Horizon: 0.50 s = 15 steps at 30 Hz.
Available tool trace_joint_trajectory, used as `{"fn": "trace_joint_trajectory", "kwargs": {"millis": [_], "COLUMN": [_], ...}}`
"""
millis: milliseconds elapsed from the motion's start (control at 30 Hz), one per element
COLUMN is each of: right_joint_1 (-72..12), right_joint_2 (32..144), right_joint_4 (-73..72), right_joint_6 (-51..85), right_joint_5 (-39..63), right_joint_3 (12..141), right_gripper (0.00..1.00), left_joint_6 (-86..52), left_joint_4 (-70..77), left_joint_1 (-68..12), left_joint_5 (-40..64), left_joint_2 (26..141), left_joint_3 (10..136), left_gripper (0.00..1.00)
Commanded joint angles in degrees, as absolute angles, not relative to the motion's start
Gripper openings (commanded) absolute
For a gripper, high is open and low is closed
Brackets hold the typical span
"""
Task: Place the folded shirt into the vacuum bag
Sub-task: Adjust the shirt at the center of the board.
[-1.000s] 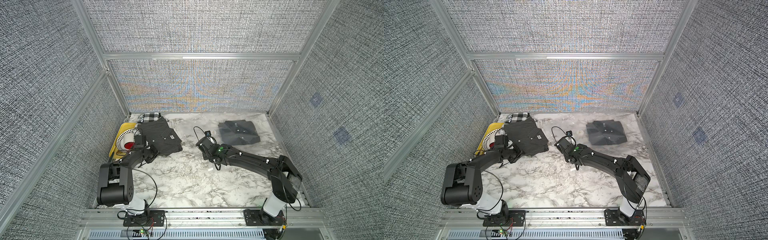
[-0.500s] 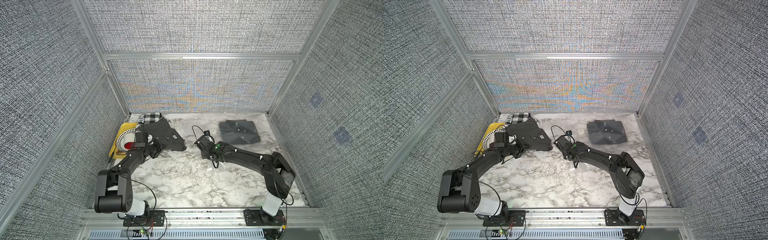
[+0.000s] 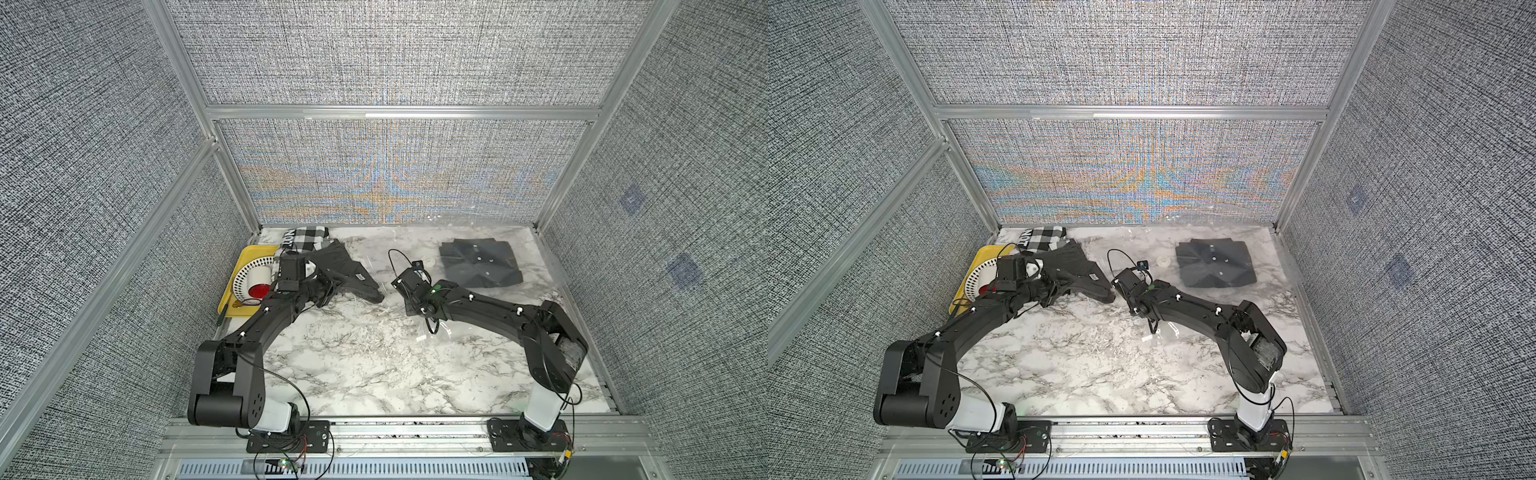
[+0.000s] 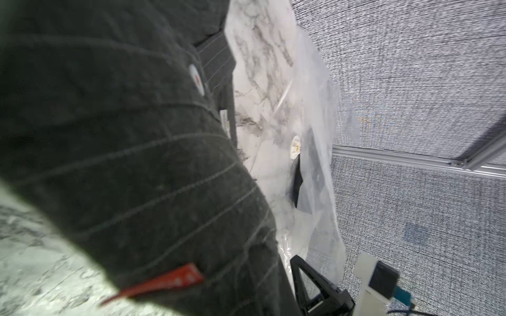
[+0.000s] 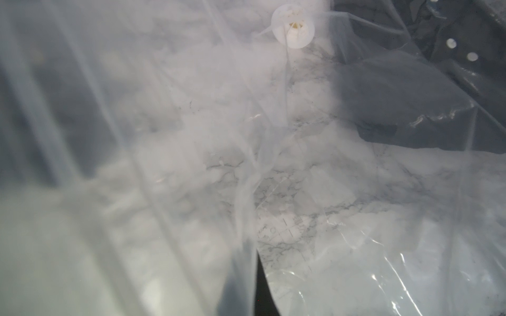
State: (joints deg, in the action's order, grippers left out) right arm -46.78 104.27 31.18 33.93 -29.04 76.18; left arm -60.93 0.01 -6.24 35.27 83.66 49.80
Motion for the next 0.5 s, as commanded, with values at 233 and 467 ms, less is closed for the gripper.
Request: {"fn": "trace_joint_trajectory", "kwargs": {"millis": [233, 467], "right_joint_1": [-44.2, -43.0], "right_joint_2": [104.2, 103.7], "right_joint_4": [31.6, 28.5], "right_joint_6": [34.8, 35.3], "right_joint_5": [-26.4, -18.9], "right_joint_3": [77.3, 77.6], "right_gripper": [0.0, 0.0], "left_joint_6": [-64.5, -71.8], "left_joint_4": [4.5, 19.3], "left_joint_1": [-7.0, -17.4], "left_joint_5": [36.1, 31.6], "left_joint_2": [85.5, 88.1], "left_joint_3": [56.0, 45.6], "left_gripper": [0.0, 0.0]}}
